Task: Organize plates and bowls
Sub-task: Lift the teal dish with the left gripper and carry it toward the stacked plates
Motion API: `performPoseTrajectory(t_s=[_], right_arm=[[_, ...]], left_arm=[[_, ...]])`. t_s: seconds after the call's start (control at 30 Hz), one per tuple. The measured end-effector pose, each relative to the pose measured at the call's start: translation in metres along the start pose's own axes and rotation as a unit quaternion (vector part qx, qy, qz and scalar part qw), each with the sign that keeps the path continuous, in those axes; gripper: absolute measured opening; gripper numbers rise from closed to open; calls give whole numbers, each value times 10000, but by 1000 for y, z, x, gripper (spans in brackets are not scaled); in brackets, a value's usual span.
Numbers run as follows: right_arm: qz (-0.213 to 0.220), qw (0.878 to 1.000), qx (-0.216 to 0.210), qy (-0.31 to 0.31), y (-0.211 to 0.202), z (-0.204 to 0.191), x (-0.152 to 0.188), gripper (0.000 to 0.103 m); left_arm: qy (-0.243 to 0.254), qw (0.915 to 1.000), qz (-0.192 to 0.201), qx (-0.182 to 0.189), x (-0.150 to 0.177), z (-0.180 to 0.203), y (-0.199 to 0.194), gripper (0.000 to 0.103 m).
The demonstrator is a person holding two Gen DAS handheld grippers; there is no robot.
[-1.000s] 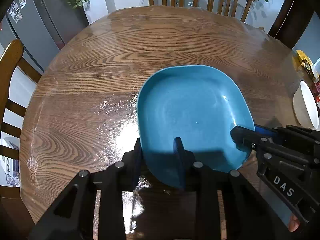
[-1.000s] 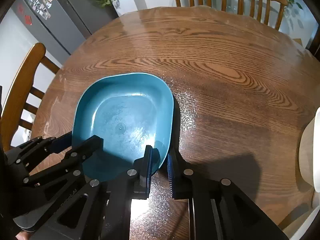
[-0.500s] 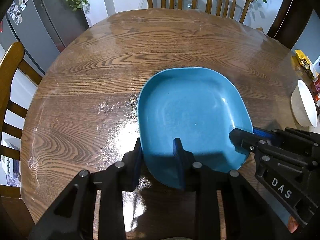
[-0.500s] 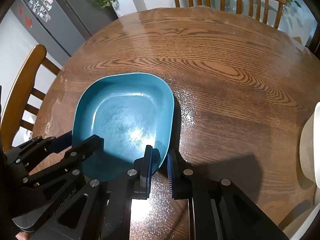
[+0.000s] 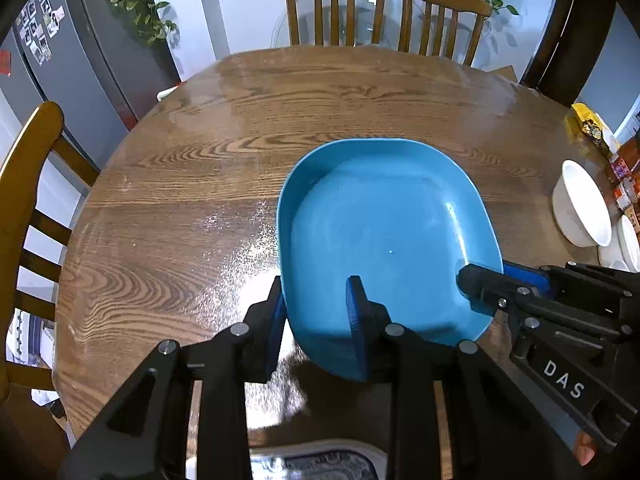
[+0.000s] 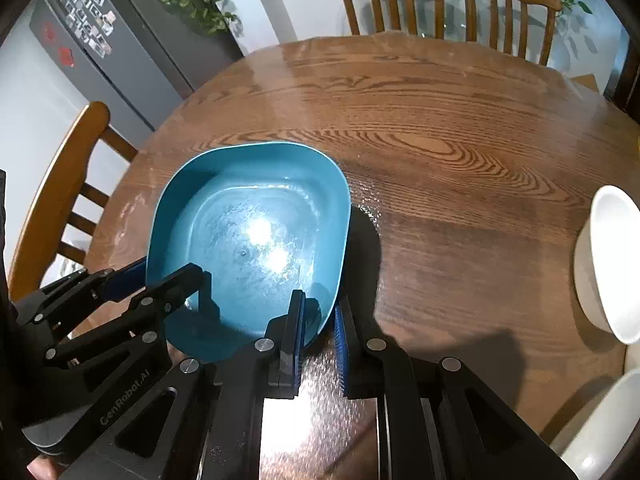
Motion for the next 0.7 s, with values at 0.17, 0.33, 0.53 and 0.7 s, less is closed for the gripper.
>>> performPoseTrajectory(t_s=[0.17,0.33,0.53,0.7], right_arm=[[191,9998,-31,-98,-23,-6,7,15],[324,9993,-91,-184,-47,-13,22,15],[438,9986,-243,-192,-68,-19,45,15],[539,9976,-350,-261,-86,-25,67,15]], left_arm=[[-15,9999,147,-4,8,1,-21,27],[-42,9995,305,-15,19,0,-45,27],[-33,9987,504,-85,38,4,-75,27],[-67,9981,602,-122,54,9,-94,27]])
Point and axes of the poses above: each gripper's, at about its wrist camera, not at the fingertips, and y roughly the way its jaws point, z to its right, x to its underside, the point moved 6 cm from there along y, roughly the way its jaws point, and after that the axes turned 10 degrees about -x, right-handed, at the moved point
